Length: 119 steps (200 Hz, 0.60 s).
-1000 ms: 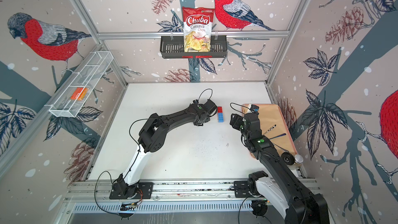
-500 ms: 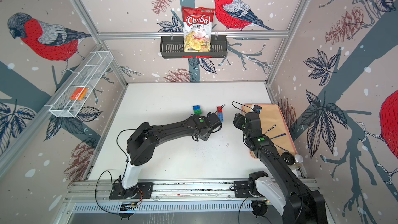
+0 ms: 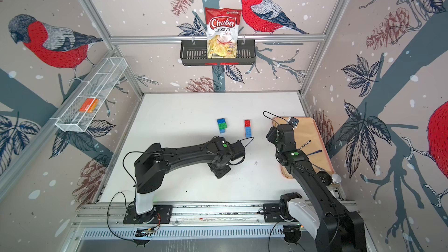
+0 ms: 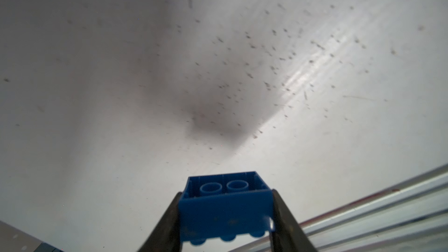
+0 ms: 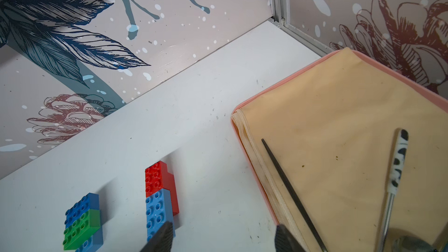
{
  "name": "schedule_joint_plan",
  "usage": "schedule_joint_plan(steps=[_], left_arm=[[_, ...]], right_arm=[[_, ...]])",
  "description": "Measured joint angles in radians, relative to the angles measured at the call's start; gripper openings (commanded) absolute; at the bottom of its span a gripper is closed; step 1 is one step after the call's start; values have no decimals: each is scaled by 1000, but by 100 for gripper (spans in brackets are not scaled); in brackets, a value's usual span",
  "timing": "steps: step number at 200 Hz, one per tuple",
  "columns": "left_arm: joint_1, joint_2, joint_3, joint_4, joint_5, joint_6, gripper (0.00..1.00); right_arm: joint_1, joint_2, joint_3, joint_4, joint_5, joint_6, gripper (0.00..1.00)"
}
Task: Assemble a rectangle with lego
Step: Place the lego brick at the center of the board.
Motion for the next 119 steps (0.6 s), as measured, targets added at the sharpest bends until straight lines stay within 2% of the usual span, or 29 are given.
schedule_joint_plan(steps=[91, 119], left_arm=[[0, 95, -6, -24, 218, 45, 26], [0, 133, 30, -48, 238, 45, 36]], right_arm=[[0, -4, -7, -6, -19, 3, 70], [2, 12, -12, 2, -37, 3, 70]])
